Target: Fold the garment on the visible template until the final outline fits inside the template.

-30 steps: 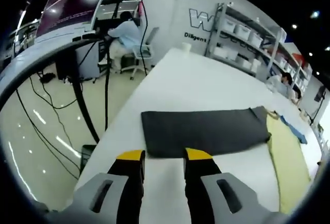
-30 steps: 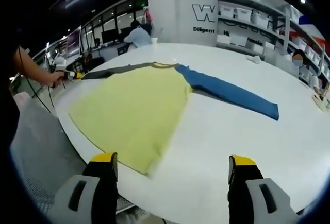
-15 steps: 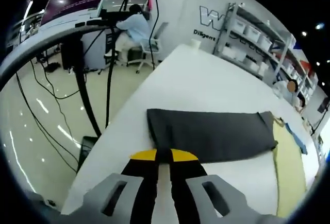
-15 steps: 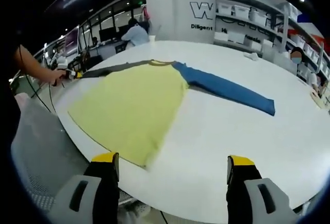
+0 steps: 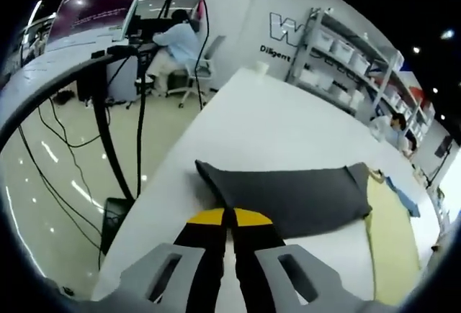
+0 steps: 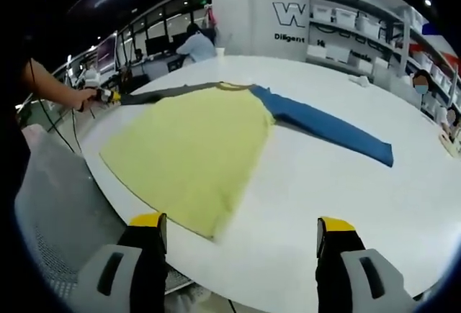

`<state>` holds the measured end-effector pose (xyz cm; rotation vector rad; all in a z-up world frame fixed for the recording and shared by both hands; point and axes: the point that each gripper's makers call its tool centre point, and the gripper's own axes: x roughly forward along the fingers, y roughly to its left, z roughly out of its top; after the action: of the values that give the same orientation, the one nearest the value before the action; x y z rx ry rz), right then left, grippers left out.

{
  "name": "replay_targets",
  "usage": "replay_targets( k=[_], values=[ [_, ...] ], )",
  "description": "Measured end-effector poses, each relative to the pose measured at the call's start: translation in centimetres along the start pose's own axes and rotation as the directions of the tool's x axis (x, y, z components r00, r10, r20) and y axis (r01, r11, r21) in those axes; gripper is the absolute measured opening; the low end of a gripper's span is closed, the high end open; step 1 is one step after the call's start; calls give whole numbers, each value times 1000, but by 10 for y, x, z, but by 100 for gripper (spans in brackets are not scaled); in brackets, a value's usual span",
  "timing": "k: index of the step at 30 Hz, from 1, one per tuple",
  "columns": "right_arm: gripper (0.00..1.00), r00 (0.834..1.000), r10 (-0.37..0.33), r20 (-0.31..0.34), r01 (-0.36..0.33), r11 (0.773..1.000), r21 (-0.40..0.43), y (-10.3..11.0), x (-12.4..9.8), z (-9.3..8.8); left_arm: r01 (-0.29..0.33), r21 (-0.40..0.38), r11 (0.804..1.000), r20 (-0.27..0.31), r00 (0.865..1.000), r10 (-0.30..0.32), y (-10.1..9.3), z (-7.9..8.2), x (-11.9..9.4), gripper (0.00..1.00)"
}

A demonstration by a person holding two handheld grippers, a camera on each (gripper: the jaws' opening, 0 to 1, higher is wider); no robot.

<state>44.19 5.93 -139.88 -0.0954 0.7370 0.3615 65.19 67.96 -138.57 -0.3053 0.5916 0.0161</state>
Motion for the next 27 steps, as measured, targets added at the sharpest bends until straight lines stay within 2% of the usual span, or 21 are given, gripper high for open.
replay_targets(
  k=[2,4,9,13,15,17,20,27],
  values=[
    [84,1000,5,-8,-5,1000,-8,1,0,0,3,14,1000,0,1000,-3,-5,1,-2,1],
    [84,1000,7,-12,-7,1000,-15,0,1,0,31,96,995,18,999,-33,-15,4,-4,1],
    [84,1000,8,-6,-8,1000,-16,0,3,4,77,163,984,43,995,-85,-24,15,6,1],
    [84,1000,13,-1,-13,1000,-19,2,4,6,117,178,977,65,989,-130,-47,26,1,1],
    [84,1000,14,-2,-14,1000,-16,3,4,5,133,190,973,80,985,-151,-58,34,-1,1],
    [84,1000,15,-6,-15,1000,-17,3,4,2,143,254,957,121,976,-179,-70,46,-4,1],
    [84,1000,12,-9,-12,1000,-10,1,3,-1,157,261,952,122,973,-194,-82,51,-6,1],
    [83,1000,8,-2,-8,1000,5,2,1,-2,234,304,923,147,946,-288,-128,70,-9,1]
  ],
)
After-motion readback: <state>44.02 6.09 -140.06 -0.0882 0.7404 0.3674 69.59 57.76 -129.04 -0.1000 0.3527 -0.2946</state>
